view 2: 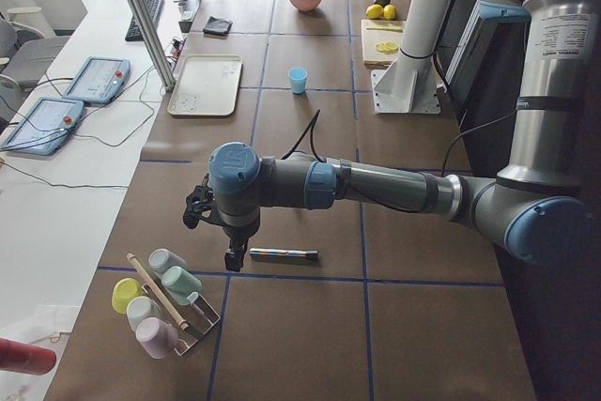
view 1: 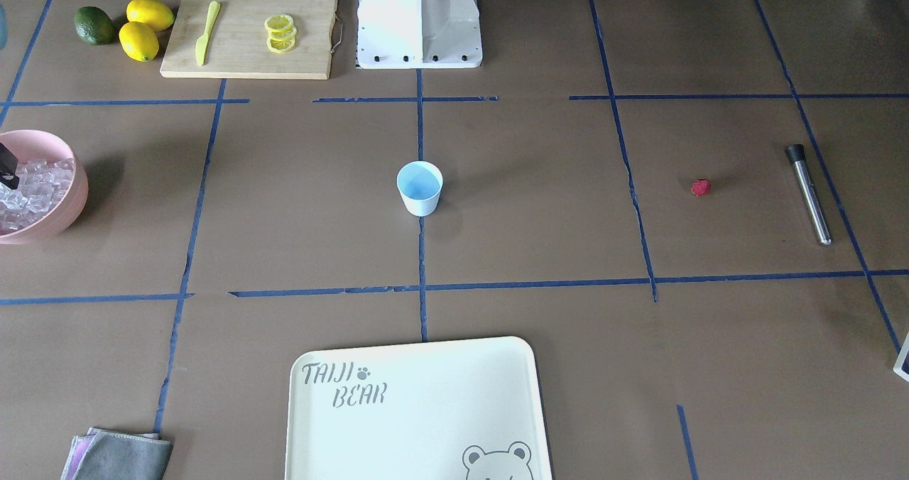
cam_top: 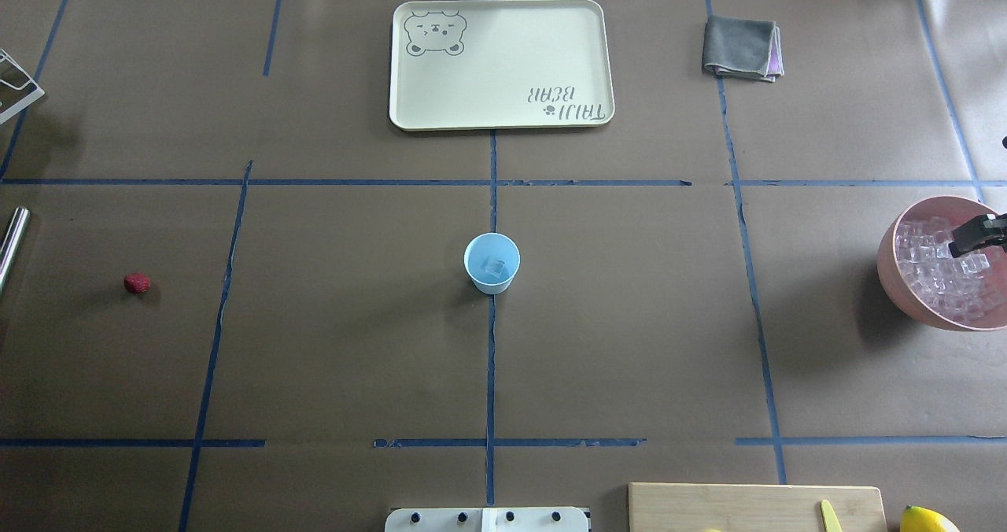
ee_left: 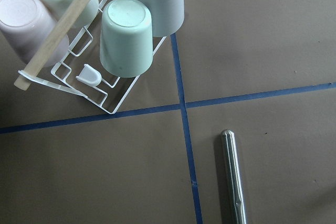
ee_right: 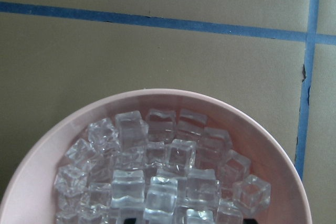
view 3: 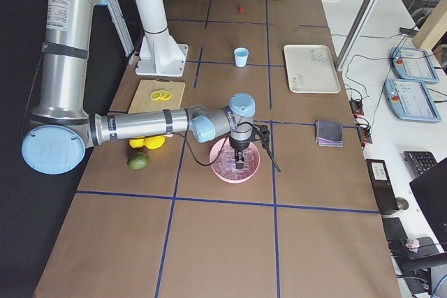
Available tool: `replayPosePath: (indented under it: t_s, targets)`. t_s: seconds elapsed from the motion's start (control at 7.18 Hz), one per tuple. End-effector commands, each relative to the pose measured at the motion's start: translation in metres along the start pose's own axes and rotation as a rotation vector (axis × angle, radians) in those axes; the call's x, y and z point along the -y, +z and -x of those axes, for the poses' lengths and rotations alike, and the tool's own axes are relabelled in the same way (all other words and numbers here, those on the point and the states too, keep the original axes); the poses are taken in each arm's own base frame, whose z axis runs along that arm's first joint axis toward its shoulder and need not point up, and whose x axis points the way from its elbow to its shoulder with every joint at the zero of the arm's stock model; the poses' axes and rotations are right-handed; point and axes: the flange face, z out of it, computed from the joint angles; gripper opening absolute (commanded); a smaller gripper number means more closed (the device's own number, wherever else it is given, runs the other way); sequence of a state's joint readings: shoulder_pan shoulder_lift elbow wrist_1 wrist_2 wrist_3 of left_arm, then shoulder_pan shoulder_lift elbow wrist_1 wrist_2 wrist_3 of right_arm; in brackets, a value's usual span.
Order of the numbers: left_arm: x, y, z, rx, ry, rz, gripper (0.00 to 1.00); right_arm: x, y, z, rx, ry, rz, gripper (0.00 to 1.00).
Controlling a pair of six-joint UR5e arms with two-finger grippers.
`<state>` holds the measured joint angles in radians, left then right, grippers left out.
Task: Mash ice and strawberries in cup
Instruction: 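Grasp another ice cube from the pink bowl with the right gripper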
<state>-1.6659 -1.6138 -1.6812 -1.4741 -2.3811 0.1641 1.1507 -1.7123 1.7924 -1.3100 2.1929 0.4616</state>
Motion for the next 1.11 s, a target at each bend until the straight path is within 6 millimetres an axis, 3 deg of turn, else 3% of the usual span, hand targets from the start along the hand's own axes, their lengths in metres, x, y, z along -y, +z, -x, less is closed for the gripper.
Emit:
replayPosePath:
  t_s: [0.0,0.98]
  targets:
    - [0.0,0.0,0.0,-0.001,0.0,0.0,1.0,0.0,0.004,-0.002,-0.003,-0.021,0.009,0.71]
    - [0.002,-0.006,-0.006,-0.003,0.01,-0.011,1.0,-0.005,0.022,-0.005,-0.013,-0.024,0.049,0.71]
